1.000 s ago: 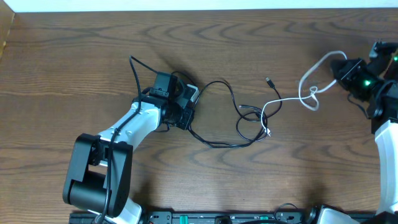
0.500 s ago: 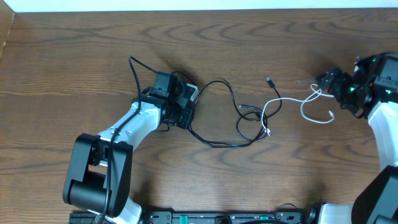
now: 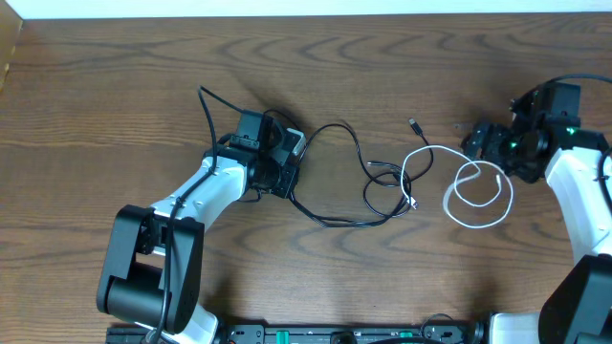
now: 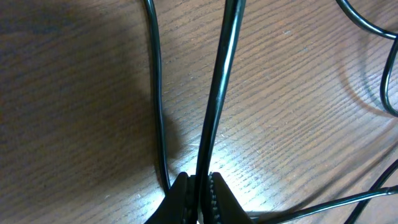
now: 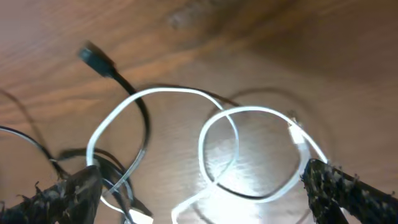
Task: Untangle cables
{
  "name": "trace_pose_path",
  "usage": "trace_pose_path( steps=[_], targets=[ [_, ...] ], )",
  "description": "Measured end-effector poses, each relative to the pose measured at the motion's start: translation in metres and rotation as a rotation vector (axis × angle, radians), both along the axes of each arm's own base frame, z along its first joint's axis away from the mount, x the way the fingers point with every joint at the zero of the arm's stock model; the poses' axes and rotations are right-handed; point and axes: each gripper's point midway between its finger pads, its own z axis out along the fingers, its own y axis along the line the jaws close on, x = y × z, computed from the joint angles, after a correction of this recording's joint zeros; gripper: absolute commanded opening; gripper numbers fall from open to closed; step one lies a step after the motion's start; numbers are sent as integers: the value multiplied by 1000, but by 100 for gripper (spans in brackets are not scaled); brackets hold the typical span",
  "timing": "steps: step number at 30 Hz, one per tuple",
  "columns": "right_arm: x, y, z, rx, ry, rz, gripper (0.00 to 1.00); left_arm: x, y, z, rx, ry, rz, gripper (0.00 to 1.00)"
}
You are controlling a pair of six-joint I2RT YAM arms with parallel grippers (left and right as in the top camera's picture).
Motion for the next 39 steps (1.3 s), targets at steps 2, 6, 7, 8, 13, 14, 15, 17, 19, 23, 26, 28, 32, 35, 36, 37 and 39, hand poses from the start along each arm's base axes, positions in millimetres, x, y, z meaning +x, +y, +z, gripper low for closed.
trace_pose_path(
  steps=[2,6,7,8,13,14,15,17,19,23,26,28,32,35,36,37,39],
  targets=[
    [2,-3,10,-18,2,-4,99,0,0,0,0,0,0,8],
    [1,-14,33,-71,21,-35,99,0,0,0,0,0,0,8],
    [4,-15,40,-76,9,-38,99,0,0,0,0,0,0,8],
    [9,-14,46,-69,-14,-33,99,0,0,0,0,0,0,8],
    [30,24,67,110,-130,72,44,0,0,0,0,0,0,8],
    [30,33,69,152,-136,91,34,0,0,0,0,0,0,8],
    [31,40,71,184,-142,108,24,0,0,0,0,0,0,8],
    [29,58,74,242,-139,136,20,0,0,0,0,0,0,8],
    [25,71,71,274,-122,152,32,0,0,0,0,0,0,8],
    [15,100,47,301,-59,197,43,0,0,0,0,-1,0,8],
    [8,121,18,306,-11,244,43,0,0,0,-1,-1,1,9],
    [5,134,1,304,11,276,43,0,0,0,-1,0,3,8],
    [-5,152,-27,268,59,322,40,0,0,0,-1,0,3,8],
    [-5,158,-42,221,87,327,39,0,0,0,-1,0,4,8],
    [-5,160,-47,209,94,324,38,0,0,0,-1,0,4,8],
    [-4,160,-52,196,103,319,37,0,0,0,-1,0,3,8],
    [-4,162,-65,176,126,307,35,0,0,0,-1,0,3,8]
  ],
)
